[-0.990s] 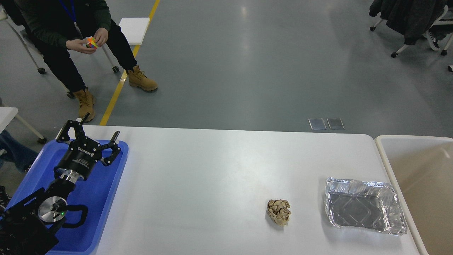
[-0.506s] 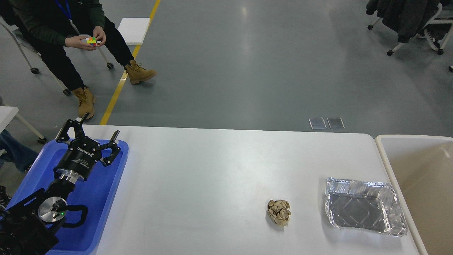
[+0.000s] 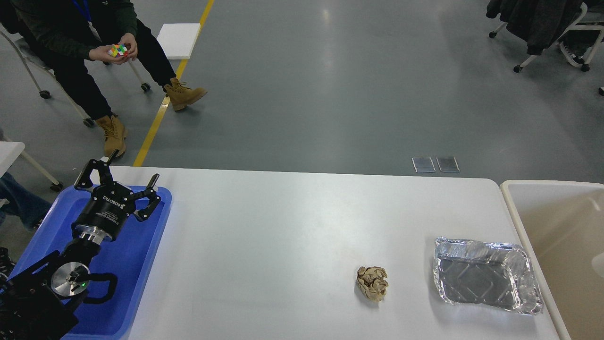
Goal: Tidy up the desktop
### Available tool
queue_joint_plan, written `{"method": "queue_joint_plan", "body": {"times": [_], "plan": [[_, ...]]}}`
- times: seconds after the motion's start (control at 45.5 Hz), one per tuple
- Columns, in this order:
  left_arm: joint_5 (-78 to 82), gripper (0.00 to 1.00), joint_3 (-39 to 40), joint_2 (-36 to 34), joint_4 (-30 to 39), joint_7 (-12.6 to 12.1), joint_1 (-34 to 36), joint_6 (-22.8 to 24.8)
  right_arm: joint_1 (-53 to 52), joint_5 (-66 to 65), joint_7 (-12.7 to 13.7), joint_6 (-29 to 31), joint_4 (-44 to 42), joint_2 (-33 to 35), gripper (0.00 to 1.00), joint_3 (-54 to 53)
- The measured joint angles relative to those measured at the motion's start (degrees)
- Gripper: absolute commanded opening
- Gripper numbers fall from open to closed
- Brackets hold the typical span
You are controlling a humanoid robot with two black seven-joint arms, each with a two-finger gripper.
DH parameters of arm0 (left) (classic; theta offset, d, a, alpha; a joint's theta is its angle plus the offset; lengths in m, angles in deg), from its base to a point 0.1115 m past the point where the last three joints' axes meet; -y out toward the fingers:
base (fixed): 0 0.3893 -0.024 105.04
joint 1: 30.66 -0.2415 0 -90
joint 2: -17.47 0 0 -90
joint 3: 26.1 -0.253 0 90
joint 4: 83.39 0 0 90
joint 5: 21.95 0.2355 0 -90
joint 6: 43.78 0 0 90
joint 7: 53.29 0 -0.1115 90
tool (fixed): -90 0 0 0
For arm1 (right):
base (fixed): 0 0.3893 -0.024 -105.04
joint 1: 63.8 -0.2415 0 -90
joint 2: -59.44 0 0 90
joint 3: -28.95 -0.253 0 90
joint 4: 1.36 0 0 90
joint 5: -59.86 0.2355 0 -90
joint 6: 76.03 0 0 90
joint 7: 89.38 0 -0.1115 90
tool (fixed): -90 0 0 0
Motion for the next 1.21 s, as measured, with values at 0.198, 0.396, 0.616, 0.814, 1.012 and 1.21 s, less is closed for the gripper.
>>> {"method": "queue_joint_plan", "body": {"times": [0.198,0.396,0.616,0.814,1.012,1.21], "plan": [[-0.01,0.99,0.00,0.00,0.00,0.00,0.00,0.00,0.43,0.10,0.52,-1.10,-0.15,-0.53,0.99,-2.54],[-0.01,0.99,0.00,0.00,0.00,0.00,0.00,0.00,0.46,0.16,0.71,-1.51,0.32,-0.43,0.99,-4.51],[-0.01,0.99,0.01,0.00,0.00,-0.01,0.00,0.00,-2.57,0.17,0.77,-1.44,3.48,2.98,0.99,-5.01],[0.00,0.99,0.02,0.00,0.00,-0.01,0.00,0.00,-12.08,-0.04,0.82,-1.45,17.19,12.19,1.00,-4.96],[0.00,0.99,-0.01,0.00,0.00,-0.05,0.00,0.00,-22.20,-0.64,0.83,-1.13,27.39,19.13,1.00,-1.96],[0.00,0.99,-0.05,0.00,0.00,-0.04,0.00,0.00,-30.40,-0.81,0.82,-0.88,31.61,21.94,1.00,2.57]]}}
